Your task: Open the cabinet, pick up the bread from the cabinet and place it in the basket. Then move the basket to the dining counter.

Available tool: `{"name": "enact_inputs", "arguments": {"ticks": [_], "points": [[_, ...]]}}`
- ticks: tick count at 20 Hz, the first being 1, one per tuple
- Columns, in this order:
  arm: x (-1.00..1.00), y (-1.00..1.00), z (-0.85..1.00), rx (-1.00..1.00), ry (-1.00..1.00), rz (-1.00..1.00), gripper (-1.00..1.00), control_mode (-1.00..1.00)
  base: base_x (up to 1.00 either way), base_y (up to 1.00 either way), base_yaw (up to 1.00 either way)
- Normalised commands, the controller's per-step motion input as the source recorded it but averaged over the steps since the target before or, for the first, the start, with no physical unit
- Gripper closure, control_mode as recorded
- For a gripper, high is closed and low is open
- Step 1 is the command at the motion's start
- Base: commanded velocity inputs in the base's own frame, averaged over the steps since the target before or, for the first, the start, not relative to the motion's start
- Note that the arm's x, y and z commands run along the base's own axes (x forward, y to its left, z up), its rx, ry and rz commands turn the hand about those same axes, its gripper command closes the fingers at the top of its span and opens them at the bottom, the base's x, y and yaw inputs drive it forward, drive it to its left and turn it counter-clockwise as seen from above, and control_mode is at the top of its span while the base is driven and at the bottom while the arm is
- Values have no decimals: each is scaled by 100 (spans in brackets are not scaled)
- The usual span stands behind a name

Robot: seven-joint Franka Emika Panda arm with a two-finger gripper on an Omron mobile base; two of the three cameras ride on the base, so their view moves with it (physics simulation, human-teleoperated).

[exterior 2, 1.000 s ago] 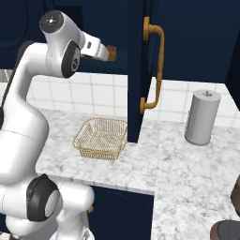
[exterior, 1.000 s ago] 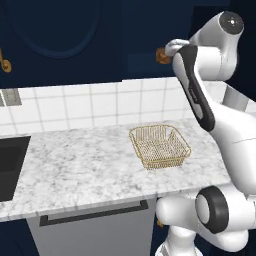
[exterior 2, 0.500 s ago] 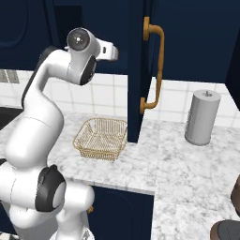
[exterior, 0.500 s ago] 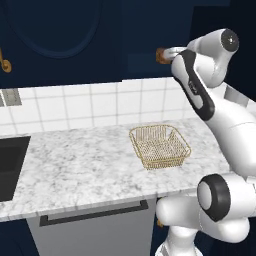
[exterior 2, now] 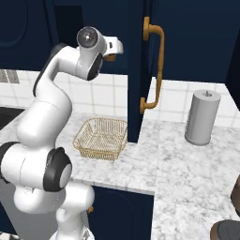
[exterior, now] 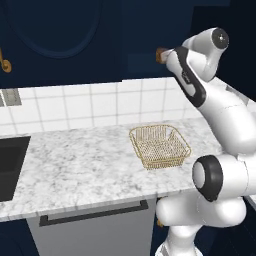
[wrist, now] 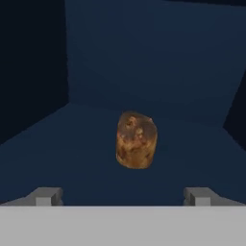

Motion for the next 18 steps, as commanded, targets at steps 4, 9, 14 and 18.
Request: {"name": "enact_inputs", "arguments": {"ticks": [4, 9, 14, 18], "points": [[61, 0, 0, -2, 0, 0, -100, -100, 0, 0, 0], [52, 3, 0, 0, 4, 0, -100, -100, 0, 0, 0], [53, 3, -7, 0, 8, 0, -100, -100, 0, 0, 0], [64, 7, -14, 0, 16, 0, -100, -100, 0, 0, 0]]}}
